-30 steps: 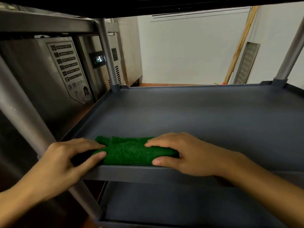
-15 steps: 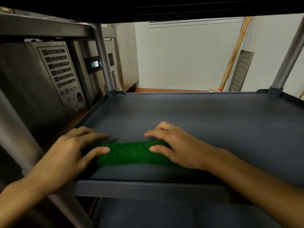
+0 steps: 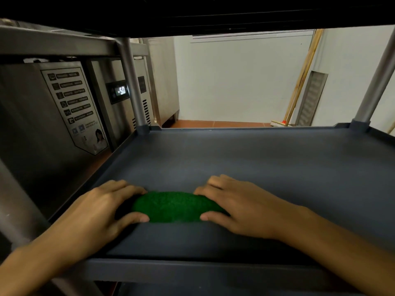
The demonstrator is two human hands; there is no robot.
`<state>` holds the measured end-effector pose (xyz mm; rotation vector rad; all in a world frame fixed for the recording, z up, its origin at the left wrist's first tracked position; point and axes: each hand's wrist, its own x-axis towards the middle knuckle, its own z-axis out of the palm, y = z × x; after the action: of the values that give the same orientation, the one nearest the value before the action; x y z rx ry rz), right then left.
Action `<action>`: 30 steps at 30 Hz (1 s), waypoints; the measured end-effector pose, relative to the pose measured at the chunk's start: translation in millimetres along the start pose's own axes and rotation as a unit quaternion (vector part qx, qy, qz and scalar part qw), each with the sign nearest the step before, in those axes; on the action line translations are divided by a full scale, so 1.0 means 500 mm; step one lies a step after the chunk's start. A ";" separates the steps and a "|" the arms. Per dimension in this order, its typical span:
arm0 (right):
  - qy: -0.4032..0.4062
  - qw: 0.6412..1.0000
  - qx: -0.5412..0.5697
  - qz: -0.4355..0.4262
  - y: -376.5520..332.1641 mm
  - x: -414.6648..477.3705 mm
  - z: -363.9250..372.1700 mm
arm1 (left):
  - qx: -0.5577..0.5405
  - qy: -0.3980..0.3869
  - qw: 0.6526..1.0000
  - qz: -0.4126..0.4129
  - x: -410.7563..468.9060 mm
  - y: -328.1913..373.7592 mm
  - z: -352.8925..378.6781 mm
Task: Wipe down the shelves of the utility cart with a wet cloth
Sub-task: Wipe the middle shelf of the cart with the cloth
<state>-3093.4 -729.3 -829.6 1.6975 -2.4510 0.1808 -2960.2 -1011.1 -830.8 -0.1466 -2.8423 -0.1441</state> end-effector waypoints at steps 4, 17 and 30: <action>-0.012 1.000 0.010 0.022 0.045 0.053 -0.004 | 0.014 -0.023 0.999 -0.025 0.075 0.001 0.004; 0.115 0.982 -0.106 0.102 0.245 0.261 0.006 | 0.075 0.042 0.993 -0.084 0.394 -0.087 0.046; -0.018 0.981 0.010 0.192 0.311 0.261 0.057 | 0.022 -0.011 0.997 -0.071 0.419 -0.128 0.111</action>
<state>-3285.5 -799.8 -833.7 1.2238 -2.7896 0.2216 -3182.8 -1050.3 -828.0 0.0630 -2.8750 -0.1114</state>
